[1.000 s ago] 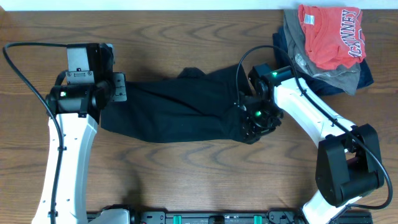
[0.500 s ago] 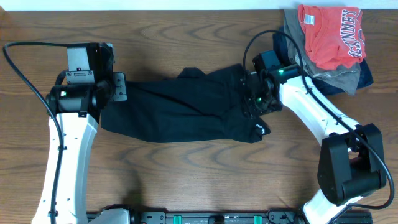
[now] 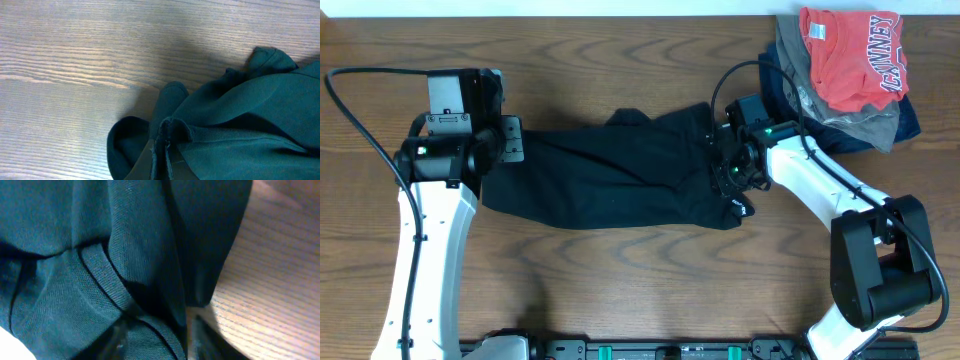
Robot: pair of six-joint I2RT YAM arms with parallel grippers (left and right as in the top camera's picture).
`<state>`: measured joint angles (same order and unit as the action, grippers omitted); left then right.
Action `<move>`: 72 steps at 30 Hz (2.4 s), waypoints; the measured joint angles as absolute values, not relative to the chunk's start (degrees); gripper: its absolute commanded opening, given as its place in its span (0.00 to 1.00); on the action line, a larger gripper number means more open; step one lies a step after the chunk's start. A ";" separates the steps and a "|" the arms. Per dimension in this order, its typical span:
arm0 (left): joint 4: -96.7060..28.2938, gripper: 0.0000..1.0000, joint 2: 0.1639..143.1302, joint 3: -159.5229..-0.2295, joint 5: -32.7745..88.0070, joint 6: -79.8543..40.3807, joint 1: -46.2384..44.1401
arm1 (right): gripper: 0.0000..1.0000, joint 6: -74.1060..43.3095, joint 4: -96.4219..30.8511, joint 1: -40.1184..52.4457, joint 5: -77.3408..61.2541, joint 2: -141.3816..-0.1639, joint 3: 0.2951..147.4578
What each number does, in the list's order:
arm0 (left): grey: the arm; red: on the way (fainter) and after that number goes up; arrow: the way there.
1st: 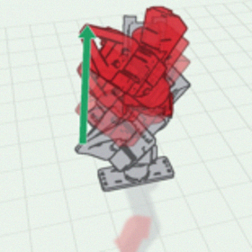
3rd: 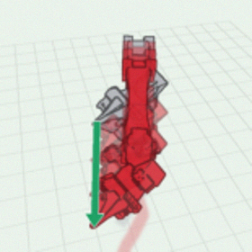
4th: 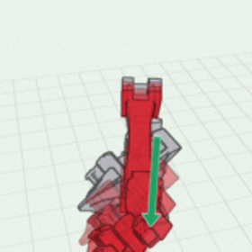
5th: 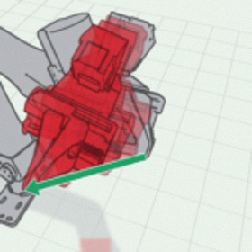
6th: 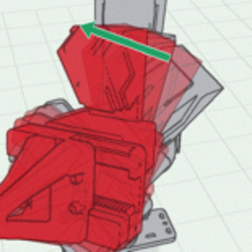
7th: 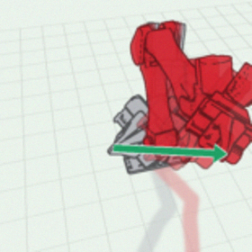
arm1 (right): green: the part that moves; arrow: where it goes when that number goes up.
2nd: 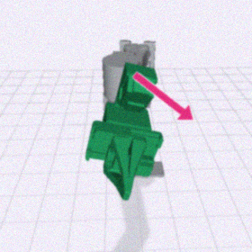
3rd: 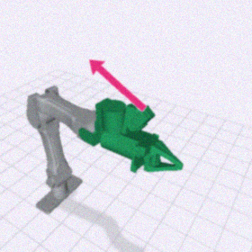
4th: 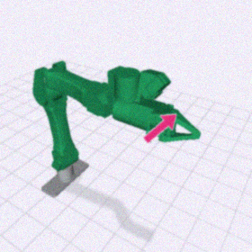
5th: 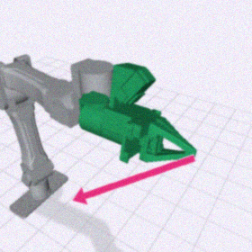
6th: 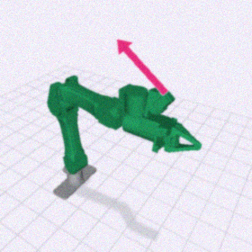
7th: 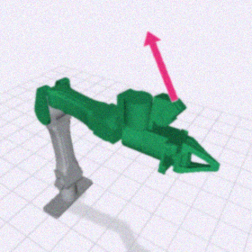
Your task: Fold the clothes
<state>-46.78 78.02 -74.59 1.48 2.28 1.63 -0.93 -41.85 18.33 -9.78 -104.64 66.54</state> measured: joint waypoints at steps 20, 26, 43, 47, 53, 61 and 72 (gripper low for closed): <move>-45.82 0.06 78.02 -74.59 1.45 2.28 1.63 | 0.01 -0.80 -48.25 15.97 -12.01 -103.24 79.20; -45.60 0.06 78.02 -74.59 1.45 2.28 1.63 | 0.01 1.10 -54.04 12.36 -12.14 -97.32 91.70; -36.64 0.06 74.89 -74.61 1.50 2.22 1.63 | 0.01 3.62 -55.68 4.99 -11.86 -91.57 96.71; -32.62 0.06 72.47 -74.63 1.50 1.54 1.63 | 0.01 3.84 -55.83 5.04 -11.99 -89.91 97.12; -28.88 0.06 68.51 -74.98 1.48 1.41 1.63 | 0.01 4.03 -55.02 5.04 -11.99 -89.76 97.36; -19.25 0.06 64.86 -75.35 1.48 1.26 1.63 | 0.01 4.21 -47.97 3.84 -12.29 -89.36 97.36; -14.98 0.06 64.03 -75.53 1.52 -1.74 1.63 | 0.01 4.27 -46.26 -0.73 -13.74 -80.14 97.93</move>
<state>-14.98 64.03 -75.53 1.52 -1.74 1.63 4.27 -46.26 -0.73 -13.74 -80.14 97.93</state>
